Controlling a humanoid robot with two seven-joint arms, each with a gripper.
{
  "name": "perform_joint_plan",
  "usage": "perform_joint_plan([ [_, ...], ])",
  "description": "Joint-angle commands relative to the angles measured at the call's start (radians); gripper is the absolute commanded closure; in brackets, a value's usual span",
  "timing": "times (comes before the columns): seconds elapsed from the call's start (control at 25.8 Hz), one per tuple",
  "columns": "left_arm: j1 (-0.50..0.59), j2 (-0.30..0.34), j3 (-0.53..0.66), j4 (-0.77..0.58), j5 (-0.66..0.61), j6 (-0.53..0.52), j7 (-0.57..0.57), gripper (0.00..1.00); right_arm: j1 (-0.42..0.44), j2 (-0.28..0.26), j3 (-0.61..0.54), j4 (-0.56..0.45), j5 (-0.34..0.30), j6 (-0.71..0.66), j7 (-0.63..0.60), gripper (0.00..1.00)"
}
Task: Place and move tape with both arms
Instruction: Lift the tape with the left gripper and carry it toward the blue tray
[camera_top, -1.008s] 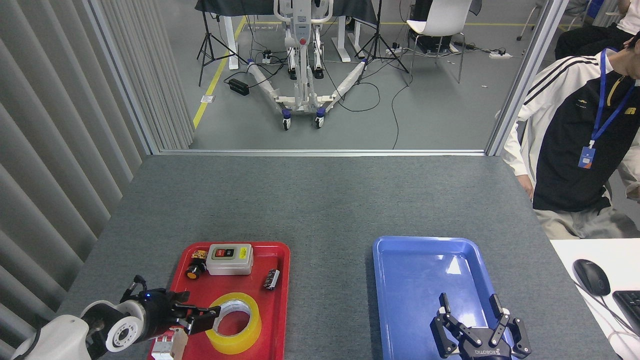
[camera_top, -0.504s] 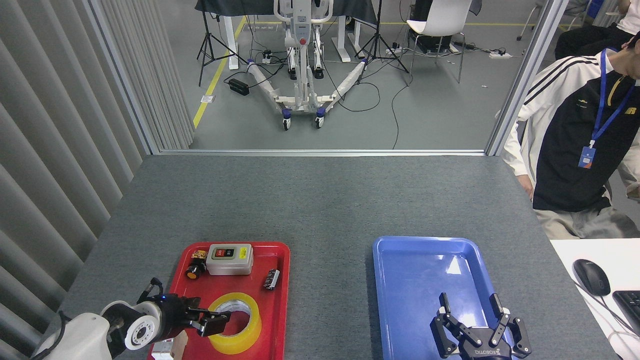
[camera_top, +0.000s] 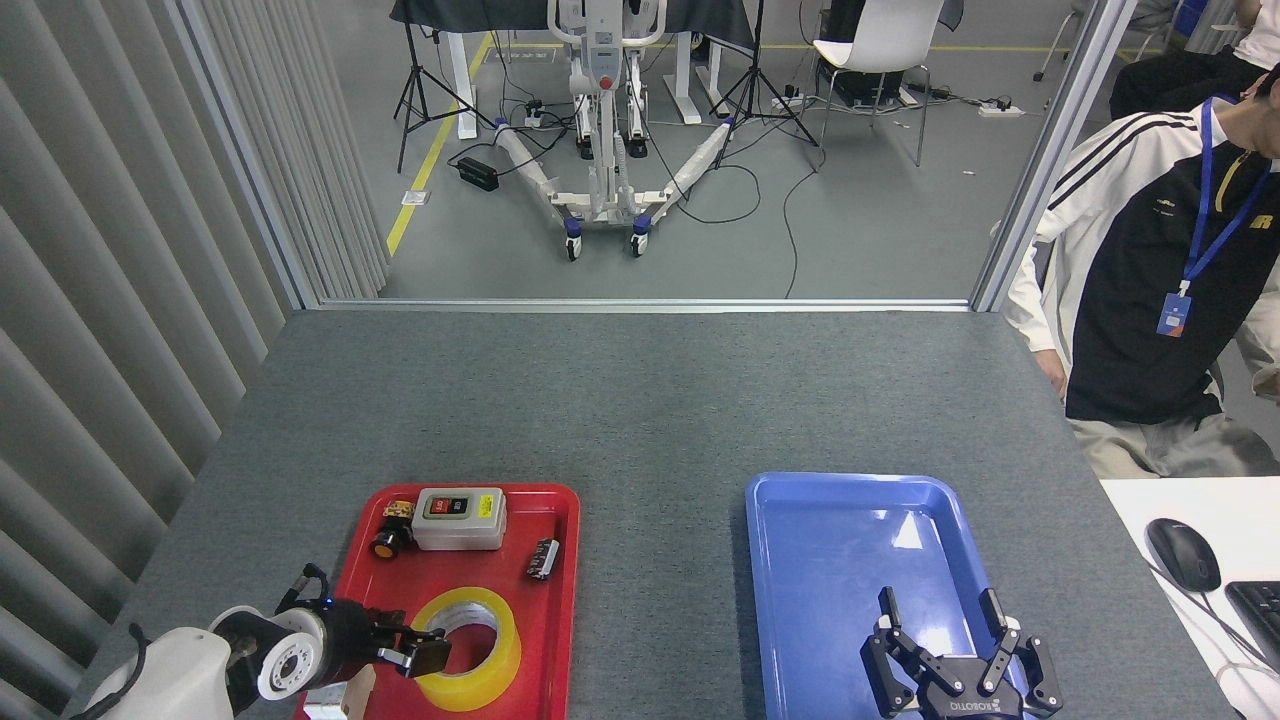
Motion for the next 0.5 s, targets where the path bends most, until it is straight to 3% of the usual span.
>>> perform_joint_plan([
  [0.0,-0.008,-0.006,0.003,-0.010,0.000,-0.053,-0.050,0.74,0.000,0.001,0.000,0.001,0.000,-0.001,0.001,0.00],
  [0.08,-0.009,-0.010,0.011,-0.010,0.002,-0.102,-0.051,0.88,0.000,0.001,-0.002,0.001,0.000,-0.001,0.001,0.00],
  [0.16,-0.014,-0.029,0.014,-0.010,0.003,-0.128,-0.051,0.94,0.000,-0.002,-0.003,0.001,0.000,-0.008,-0.001,0.00],
  [0.39,-0.073,-0.077,0.022,-0.030,0.016,-0.147,-0.048,1.00,-0.002,0.001,-0.003,0.001,0.032,-0.022,-0.010,0.00],
  [0.47,-0.077,-0.108,0.091,-0.030,0.017,-0.206,-0.044,1.00,-0.002,0.001,-0.003,0.002,0.034,-0.022,-0.037,0.00],
])
